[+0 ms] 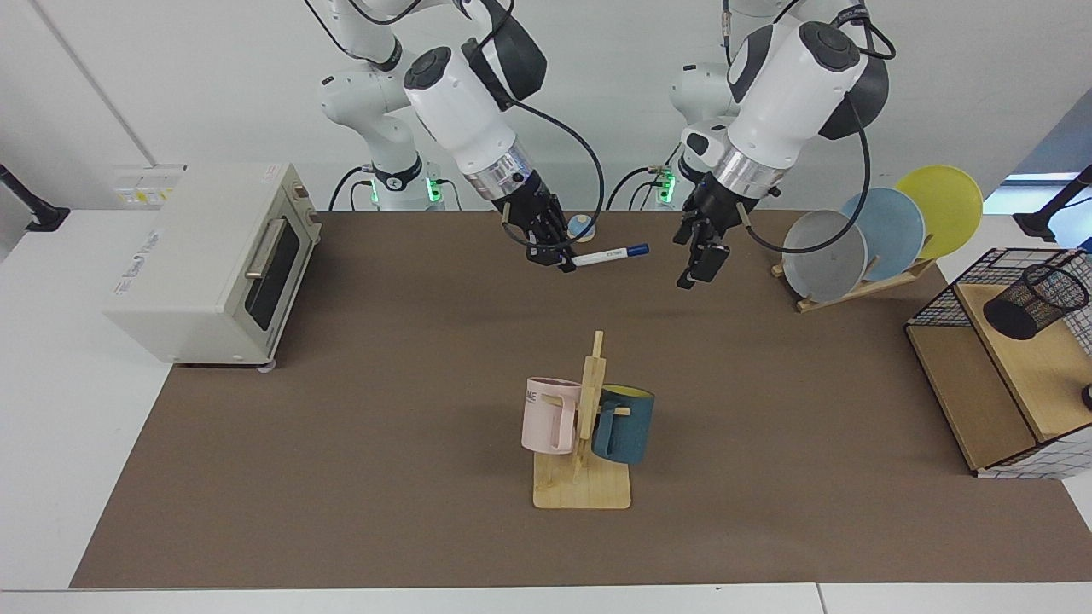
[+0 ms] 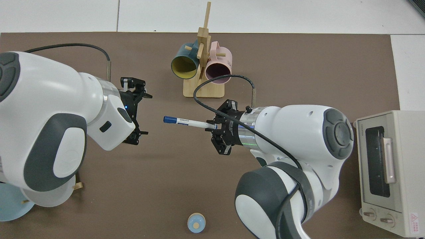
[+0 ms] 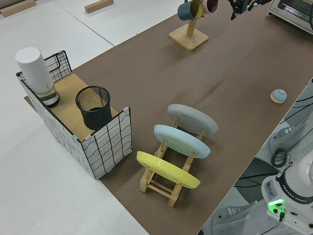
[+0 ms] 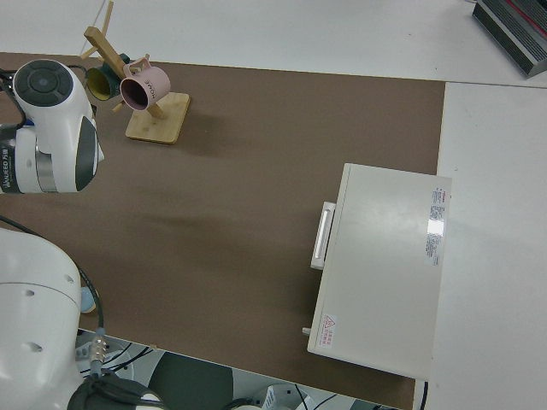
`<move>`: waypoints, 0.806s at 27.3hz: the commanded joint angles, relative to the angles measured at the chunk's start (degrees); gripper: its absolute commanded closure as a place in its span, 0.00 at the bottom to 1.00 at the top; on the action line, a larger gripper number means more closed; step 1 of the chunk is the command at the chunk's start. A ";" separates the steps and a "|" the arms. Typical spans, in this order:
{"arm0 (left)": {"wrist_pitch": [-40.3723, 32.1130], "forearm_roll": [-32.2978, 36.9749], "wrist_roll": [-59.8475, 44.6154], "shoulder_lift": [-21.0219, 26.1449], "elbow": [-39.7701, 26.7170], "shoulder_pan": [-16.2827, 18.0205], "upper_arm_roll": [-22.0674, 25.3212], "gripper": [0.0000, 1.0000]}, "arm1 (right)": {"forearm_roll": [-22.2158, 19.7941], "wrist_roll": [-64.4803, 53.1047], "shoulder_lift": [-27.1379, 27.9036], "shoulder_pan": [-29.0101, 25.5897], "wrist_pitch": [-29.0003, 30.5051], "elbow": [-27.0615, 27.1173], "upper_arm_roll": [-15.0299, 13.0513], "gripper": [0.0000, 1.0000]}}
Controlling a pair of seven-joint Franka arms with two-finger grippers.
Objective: Put markers into pen holder
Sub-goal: 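Bring the marker to the middle while the left gripper reaches for it, then close the left gripper on the marker and open the right gripper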
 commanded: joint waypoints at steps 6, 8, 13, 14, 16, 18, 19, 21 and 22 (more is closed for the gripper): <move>2.84 0.00 -5.57 0.60 0.74 -1.32 -3.31 0.11 | 1.38 1.84 1.53 1.31 2.59 0.89 -0.30 1.00; 2.84 0.00 -5.66 0.60 0.66 -1.32 -3.40 0.34 | 1.29 1.84 1.53 1.23 2.59 0.89 -0.30 1.00; 2.67 1.23 -5.84 0.60 0.48 -1.41 -3.49 0.86 | 1.11 1.76 1.53 1.23 2.59 0.89 -0.30 1.00; 2.32 1.23 -6.36 0.60 0.48 -1.41 -3.57 0.95 | 1.11 1.76 1.53 1.23 2.59 0.89 -0.30 1.00; 1.88 1.23 -7.68 0.60 0.48 -1.41 -3.58 1.00 | 1.11 1.58 1.53 1.23 2.59 0.89 -0.30 1.00; 1.79 1.41 -8.12 0.60 0.57 -1.41 -3.66 1.00 | 1.11 1.58 1.53 1.14 2.59 0.89 -0.30 1.00; 1.79 1.50 -8.12 0.60 0.57 -1.41 -3.66 1.00 | 1.11 1.58 1.53 1.14 2.59 0.89 -0.30 1.00; 1.70 1.67 -8.12 0.60 0.57 -1.41 -3.66 1.00 | 1.11 1.49 1.53 1.14 2.59 0.89 -0.30 1.00; 1.61 1.67 -8.12 0.60 0.57 -1.41 -3.66 1.00 | 1.11 1.41 1.53 1.14 2.59 0.89 -0.30 1.00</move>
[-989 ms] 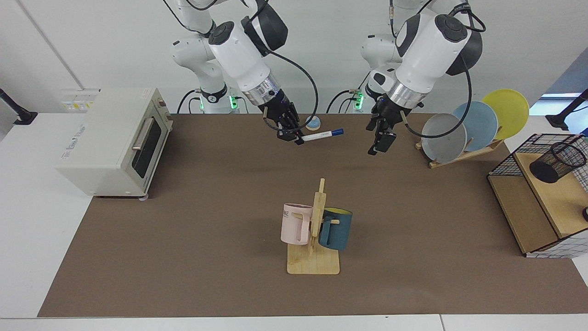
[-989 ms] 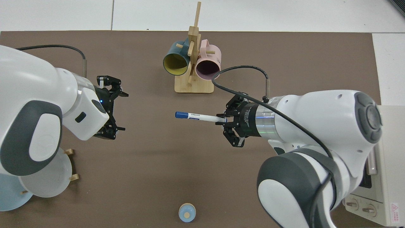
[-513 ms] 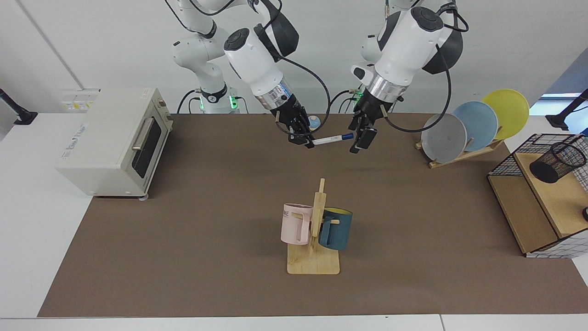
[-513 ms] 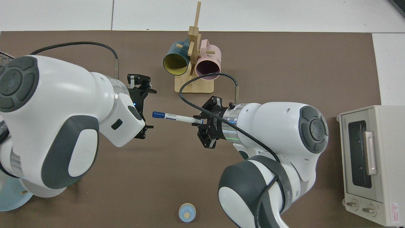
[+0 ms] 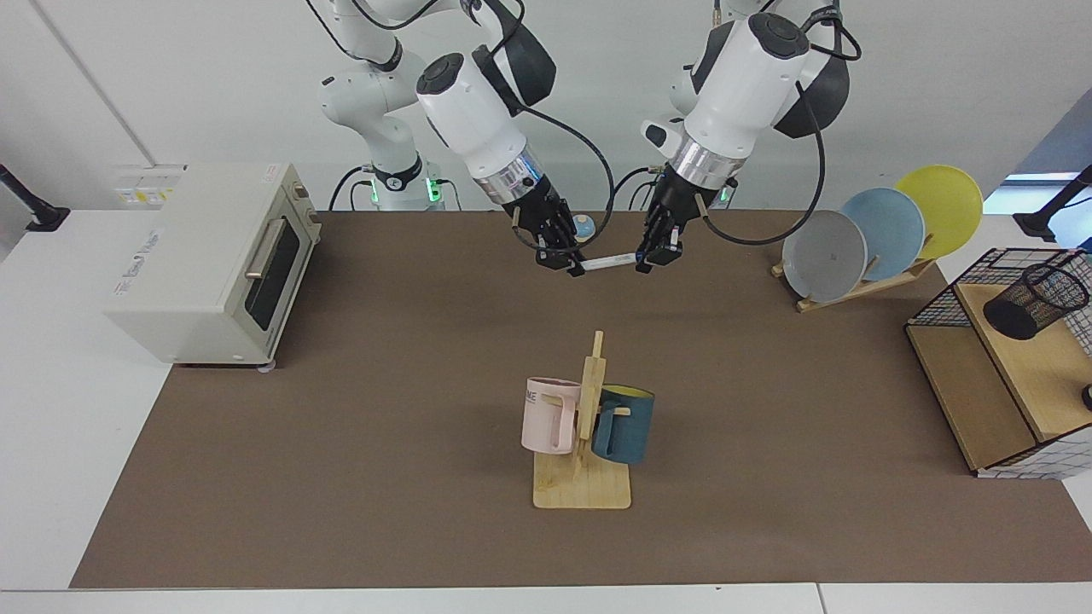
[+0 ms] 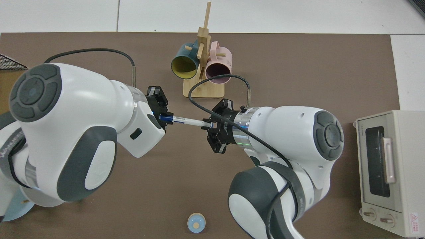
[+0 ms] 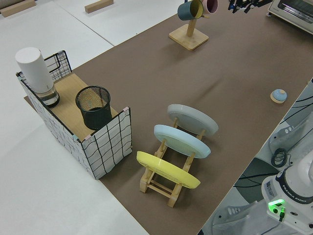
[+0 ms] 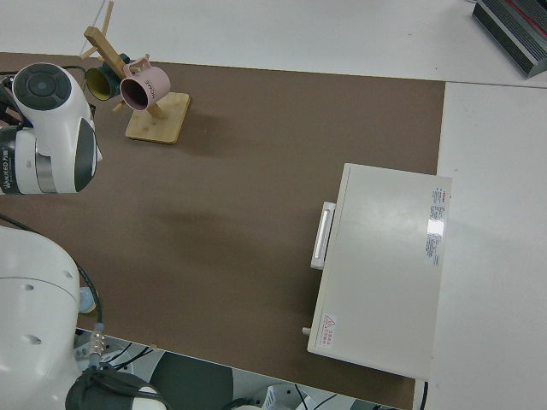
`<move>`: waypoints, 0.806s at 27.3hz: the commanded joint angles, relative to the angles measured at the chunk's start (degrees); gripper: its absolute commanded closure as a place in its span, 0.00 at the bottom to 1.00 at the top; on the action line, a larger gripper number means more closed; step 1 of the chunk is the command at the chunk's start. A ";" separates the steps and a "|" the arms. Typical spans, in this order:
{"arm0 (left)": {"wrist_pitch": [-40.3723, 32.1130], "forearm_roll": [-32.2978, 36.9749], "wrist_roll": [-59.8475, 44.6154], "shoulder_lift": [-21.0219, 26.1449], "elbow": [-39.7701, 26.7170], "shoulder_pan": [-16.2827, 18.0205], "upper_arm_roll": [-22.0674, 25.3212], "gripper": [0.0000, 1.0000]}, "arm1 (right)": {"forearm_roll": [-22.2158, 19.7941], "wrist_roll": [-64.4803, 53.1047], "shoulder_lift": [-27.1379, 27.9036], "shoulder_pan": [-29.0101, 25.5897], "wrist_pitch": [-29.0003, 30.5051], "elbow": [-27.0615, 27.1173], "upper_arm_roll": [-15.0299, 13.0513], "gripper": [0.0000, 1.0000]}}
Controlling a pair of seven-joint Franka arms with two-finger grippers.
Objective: Put markers into pen holder
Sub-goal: 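Close the left gripper on the marker and open the right gripper, then pull the marker back with the left gripper while the right gripper retracts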
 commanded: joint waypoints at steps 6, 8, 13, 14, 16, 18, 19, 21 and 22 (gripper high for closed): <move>-0.79 1.20 -1.87 0.23 0.57 -0.59 0.46 1.00 | 0.94 0.51 0.56 0.20 0.43 0.63 0.02 0.93; -1.15 1.20 -1.95 0.23 0.57 -0.59 0.64 1.00 | 0.59 0.43 0.47 -0.24 -0.53 0.37 0.02 0.45; -2.11 2.68 -1.95 0.23 0.66 -0.41 1.08 1.00 | -1.43 -1.06 -0.58 -0.50 -1.41 0.01 -0.24 0.00; -2.29 3.13 -1.95 0.23 0.66 -0.24 1.25 1.00 | -1.69 -1.59 -0.84 -0.50 -2.46 0.10 -0.50 0.00; -2.99 3.57 -1.87 0.23 0.66 0.03 1.26 1.00 | -2.31 -3.26 -1.20 -0.59 -4.57 0.19 -1.03 0.00; -4.57 4.88 -1.87 0.23 0.66 0.20 1.78 1.00 | -4.58 -6.50 -2.68 -1.29 -7.29 0.19 -1.30 0.00; -5.36 6.45 -1.87 0.14 0.66 0.11 2.39 1.00 | -6.08 -8.26 -3.30 -2.34 -8.78 0.19 -1.30 0.00; -6.59 10.14 -1.78 -0.03 0.40 0.29 3.53 1.00 | -8.89 -12.04 -5.06 -4.19 -12.30 0.19 -1.30 0.00; -7.03 11.90 -1.78 -0.03 0.39 0.38 4.15 1.00 | -9.95 -13.97 -5.85 -5.15 -14.06 0.19 -1.30 0.00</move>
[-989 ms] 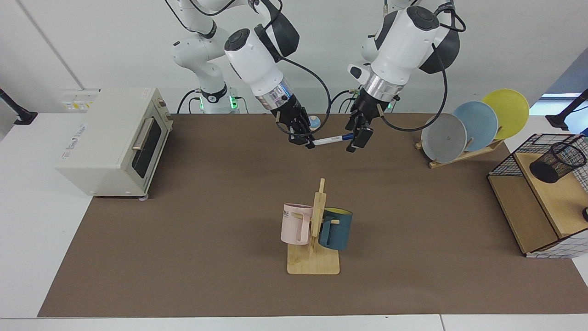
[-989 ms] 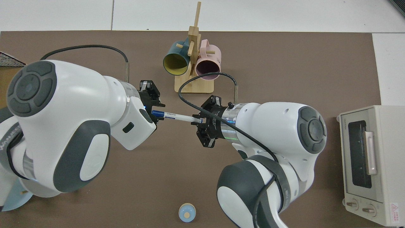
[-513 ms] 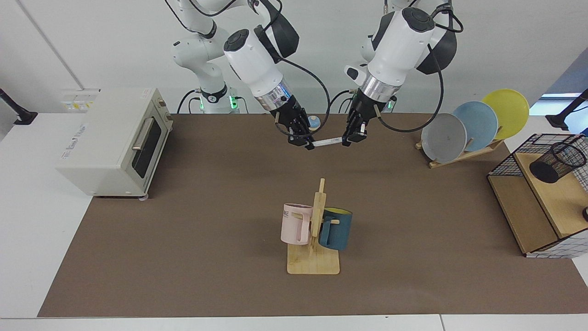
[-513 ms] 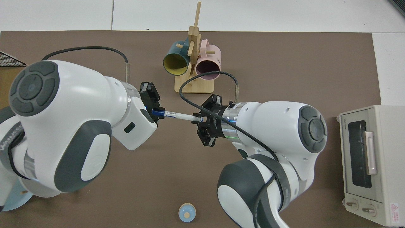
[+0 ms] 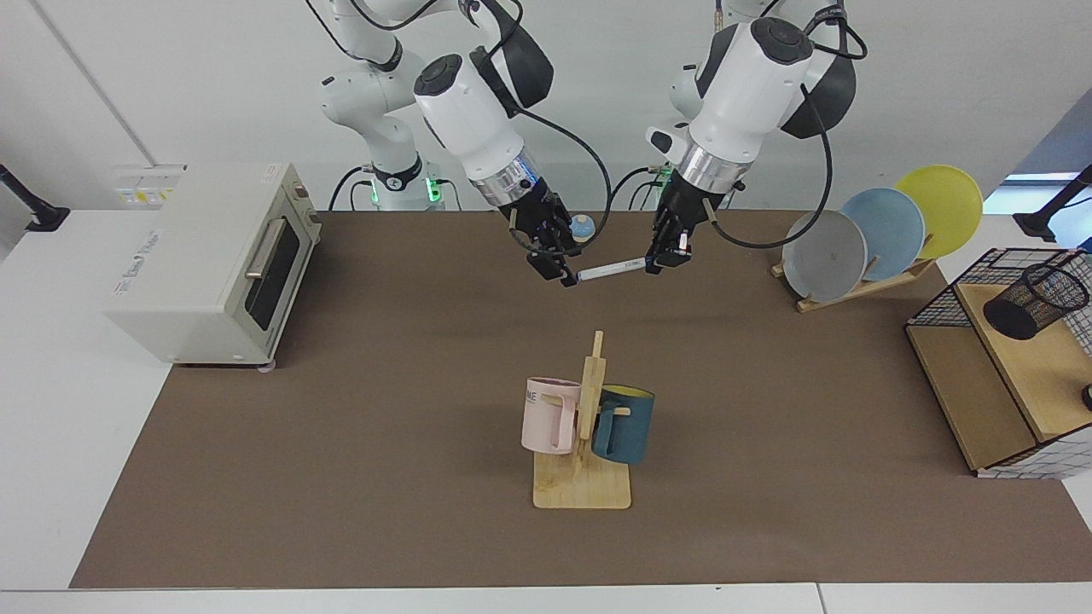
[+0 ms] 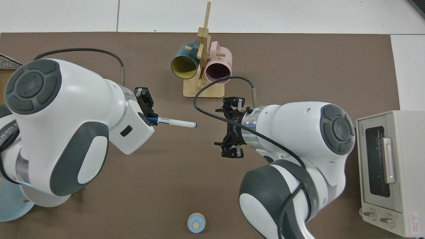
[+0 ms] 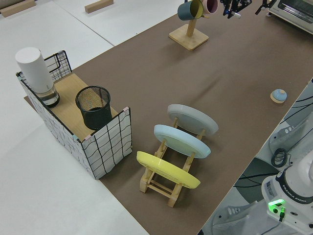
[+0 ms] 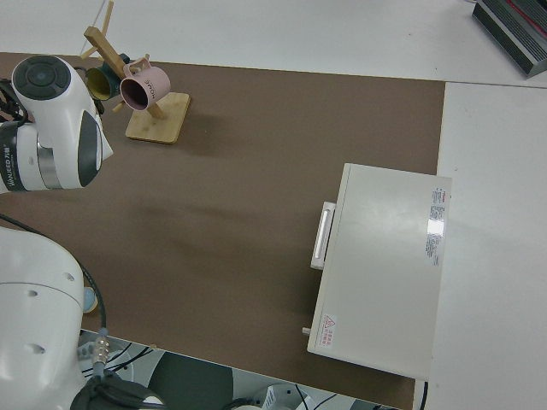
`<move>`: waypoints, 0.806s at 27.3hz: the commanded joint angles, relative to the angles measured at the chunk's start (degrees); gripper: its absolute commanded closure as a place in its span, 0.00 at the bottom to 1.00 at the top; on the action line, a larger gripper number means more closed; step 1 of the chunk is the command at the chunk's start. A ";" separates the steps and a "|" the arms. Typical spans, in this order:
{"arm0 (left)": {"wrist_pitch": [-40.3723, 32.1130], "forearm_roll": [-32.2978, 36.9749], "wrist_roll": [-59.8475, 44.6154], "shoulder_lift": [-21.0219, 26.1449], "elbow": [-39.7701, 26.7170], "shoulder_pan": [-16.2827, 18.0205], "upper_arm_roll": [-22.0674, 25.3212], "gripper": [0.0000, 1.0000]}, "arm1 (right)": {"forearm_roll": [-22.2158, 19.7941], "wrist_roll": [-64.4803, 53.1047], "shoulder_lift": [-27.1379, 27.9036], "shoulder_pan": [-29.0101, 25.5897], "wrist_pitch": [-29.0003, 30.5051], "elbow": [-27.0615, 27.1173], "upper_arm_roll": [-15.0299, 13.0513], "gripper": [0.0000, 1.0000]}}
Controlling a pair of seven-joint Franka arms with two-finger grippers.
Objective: Put markers into pen holder
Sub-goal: 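Pull the marker back with the left gripper while the right gripper retracts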
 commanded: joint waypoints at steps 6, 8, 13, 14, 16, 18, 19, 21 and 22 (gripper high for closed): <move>-5.54 13.42 0.02 -0.10 0.83 0.09 7.52 1.00 | -7.60 -25.29 -7.62 -11.09 -15.92 0.00 0.04 0.00; -6.07 15.45 0.02 -0.10 0.84 0.09 9.19 1.00 | -9.79 -32.94 -8.76 -12.68 -17.94 0.00 -0.05 0.00; -6.16 20.28 0.10 -0.01 0.92 0.09 14.37 1.00 | -18.58 -48.76 -10.44 -16.37 -20.58 0.00 -0.05 0.00; -6.16 21.51 0.10 0.07 1.01 0.09 15.42 1.00 | -19.81 -51.75 -10.61 -17.16 -20.76 0.09 -0.05 0.00; -6.07 24.23 0.28 0.08 1.27 0.00 17.44 1.00 | -21.40 -57.47 -10.70 -18.74 -21.11 0.09 -0.05 0.00; -6.07 26.52 1.85 0.25 2.15 0.00 19.38 1.00 | -22.46 -63.88 -10.79 -20.24 -21.29 0.09 -0.05 0.00; -6.07 27.31 3.25 0.43 2.33 0.00 20.43 1.00 | -22.90 -67.48 -10.96 -20.85 -21.55 0.09 -0.05 0.00; -6.16 28.72 5.80 1.13 3.11 0.09 22.80 1.00 | -24.21 -73.81 -11.14 -21.82 -21.99 0.18 -0.14 0.00; -6.25 29.60 7.04 1.65 4.16 0.09 24.21 1.00 | -25.09 -77.32 -11.23 -22.17 -22.17 0.18 -0.14 0.00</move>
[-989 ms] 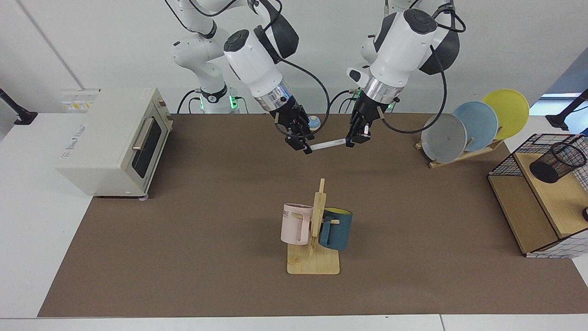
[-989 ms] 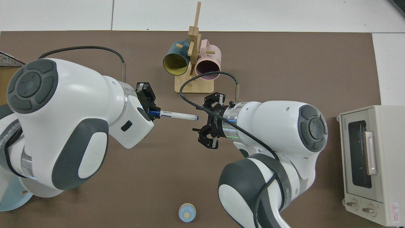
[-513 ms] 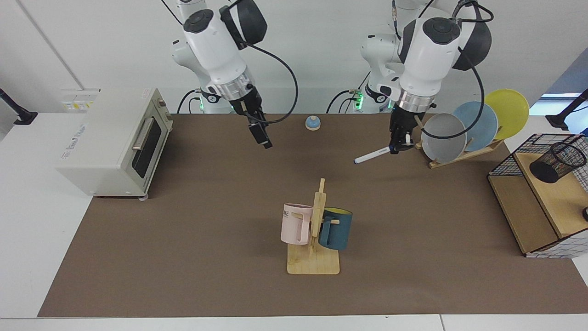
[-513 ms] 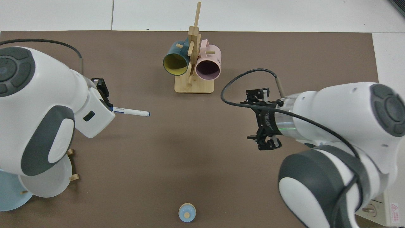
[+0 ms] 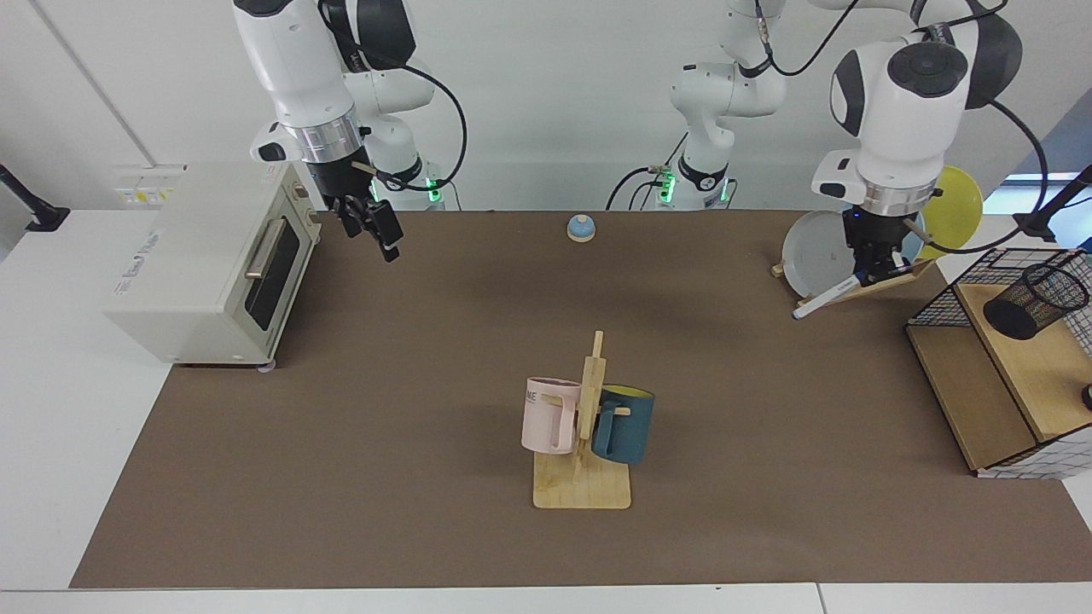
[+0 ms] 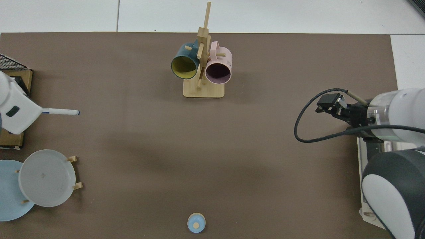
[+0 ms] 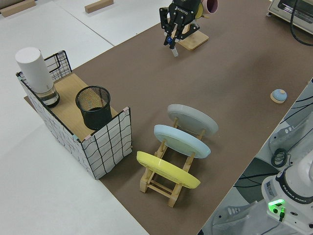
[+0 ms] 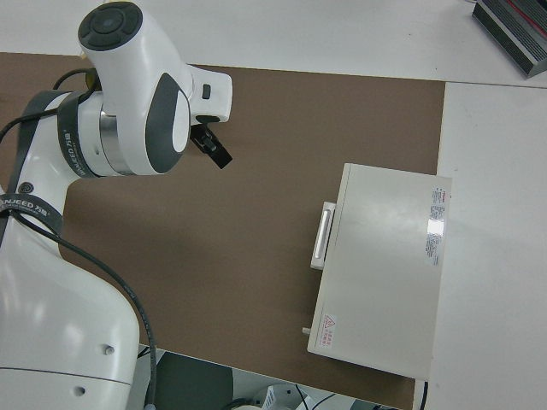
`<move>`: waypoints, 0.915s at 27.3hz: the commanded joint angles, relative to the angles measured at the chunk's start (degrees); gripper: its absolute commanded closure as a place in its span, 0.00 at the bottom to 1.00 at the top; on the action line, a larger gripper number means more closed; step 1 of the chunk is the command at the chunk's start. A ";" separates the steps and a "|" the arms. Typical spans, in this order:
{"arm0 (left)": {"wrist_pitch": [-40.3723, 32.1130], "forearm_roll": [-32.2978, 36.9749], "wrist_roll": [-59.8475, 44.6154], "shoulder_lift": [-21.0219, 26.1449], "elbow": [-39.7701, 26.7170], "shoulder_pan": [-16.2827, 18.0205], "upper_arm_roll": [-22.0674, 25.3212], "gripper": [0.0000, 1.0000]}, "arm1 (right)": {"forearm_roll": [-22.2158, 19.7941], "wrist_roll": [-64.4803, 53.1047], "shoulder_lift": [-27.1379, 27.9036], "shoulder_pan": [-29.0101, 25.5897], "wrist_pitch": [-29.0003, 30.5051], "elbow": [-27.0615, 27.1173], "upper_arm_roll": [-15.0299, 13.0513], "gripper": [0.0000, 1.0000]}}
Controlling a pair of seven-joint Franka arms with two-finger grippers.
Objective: Put markers into pen holder
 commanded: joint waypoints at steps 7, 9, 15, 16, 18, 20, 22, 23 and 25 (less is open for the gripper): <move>-0.32 11.09 14.65 4.63 8.34 -0.18 12.51 1.00 | -7.49 -36.62 -1.27 -4.55 -1.97 0.01 0.77 0.00; -0.23 12.50 17.19 5.86 10.27 -0.10 14.01 1.00 | -7.06 -42.34 -1.10 -4.81 -2.15 1.15 0.77 0.00; 0.82 14.70 19.67 8.85 15.90 0.43 18.14 1.00 | -6.18 -44.48 2.06 -5.60 -9.61 7.91 1.12 0.00; 1.78 15.40 19.67 8.94 16.08 0.43 19.10 1.00 | -6.18 -44.65 2.85 -5.60 -10.75 9.66 1.12 0.00; 4.50 16.28 19.76 8.94 15.99 0.61 20.69 1.00 | -6.26 -44.48 4.43 -5.25 -13.91 12.56 1.12 0.00; 7.22 16.38 20.19 8.94 15.64 0.96 21.74 1.00 | -6.26 -44.48 6.36 -5.16 -17.43 16.34 1.21 0.00; 9.25 16.55 21.16 8.94 15.56 1.31 22.45 1.00 | -6.18 -44.65 7.60 -5.69 -19.63 18.64 1.21 0.00; 9.61 16.55 21.42 9.03 15.55 1.40 22.63 1.00 | -6.18 -44.65 7.60 -5.69 -19.73 18.64 1.21 0.00; 10.13 16.64 21.51 9.03 15.55 1.49 22.80 1.00 | -5.74 -44.65 7.60 -5.60 -19.38 18.47 1.12 0.00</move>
